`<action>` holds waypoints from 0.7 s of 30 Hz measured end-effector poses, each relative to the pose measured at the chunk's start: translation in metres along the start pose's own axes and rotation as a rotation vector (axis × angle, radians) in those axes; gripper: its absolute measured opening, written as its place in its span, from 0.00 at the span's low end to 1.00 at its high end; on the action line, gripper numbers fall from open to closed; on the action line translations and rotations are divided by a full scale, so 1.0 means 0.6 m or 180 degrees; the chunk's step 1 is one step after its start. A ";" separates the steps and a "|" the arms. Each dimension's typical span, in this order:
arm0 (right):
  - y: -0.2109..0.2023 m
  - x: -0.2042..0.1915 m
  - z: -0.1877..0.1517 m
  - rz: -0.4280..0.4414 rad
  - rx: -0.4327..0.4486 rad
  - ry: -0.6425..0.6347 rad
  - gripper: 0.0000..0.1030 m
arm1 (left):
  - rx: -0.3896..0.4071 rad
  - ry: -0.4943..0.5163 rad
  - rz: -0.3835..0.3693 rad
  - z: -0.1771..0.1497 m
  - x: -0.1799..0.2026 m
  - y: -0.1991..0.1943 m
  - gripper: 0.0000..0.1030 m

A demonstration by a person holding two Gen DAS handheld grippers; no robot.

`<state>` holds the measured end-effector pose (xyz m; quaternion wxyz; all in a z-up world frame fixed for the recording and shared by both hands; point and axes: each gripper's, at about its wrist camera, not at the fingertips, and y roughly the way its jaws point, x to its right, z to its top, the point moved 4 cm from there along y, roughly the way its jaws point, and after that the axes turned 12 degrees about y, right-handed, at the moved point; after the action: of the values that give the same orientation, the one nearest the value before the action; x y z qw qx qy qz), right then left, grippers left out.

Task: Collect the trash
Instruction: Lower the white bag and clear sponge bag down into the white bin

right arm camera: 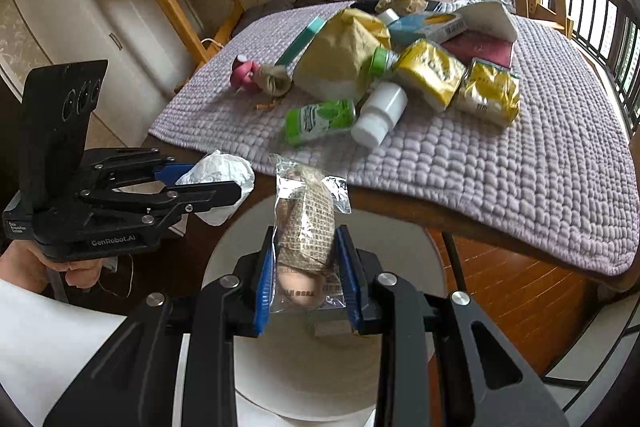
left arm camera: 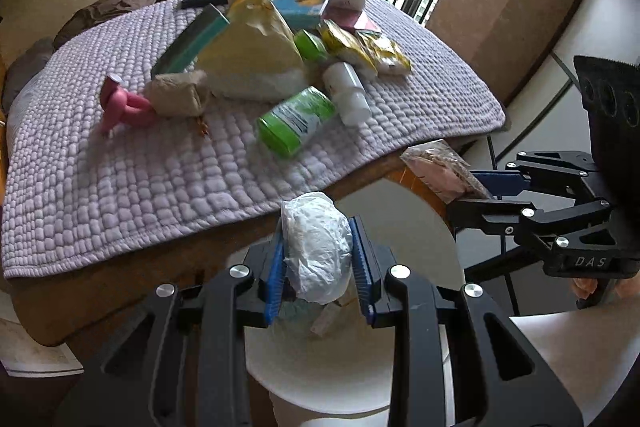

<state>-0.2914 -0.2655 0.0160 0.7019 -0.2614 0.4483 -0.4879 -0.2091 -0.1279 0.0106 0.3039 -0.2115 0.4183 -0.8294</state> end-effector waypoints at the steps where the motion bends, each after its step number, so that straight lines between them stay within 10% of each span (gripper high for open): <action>1: 0.002 -0.001 -0.003 0.0001 -0.0019 0.0001 0.28 | -0.0015 0.0006 -0.0009 -0.002 0.002 0.002 0.32; 21: 0.053 0.012 -0.029 -0.0054 -0.0250 0.0095 0.28 | -0.0305 0.0042 -0.0005 -0.035 0.015 0.044 0.32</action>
<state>-0.2917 -0.2586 -0.0203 0.6801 -0.2853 0.4754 -0.4797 -0.2200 -0.1344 -0.0221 0.2900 -0.2206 0.4593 -0.8101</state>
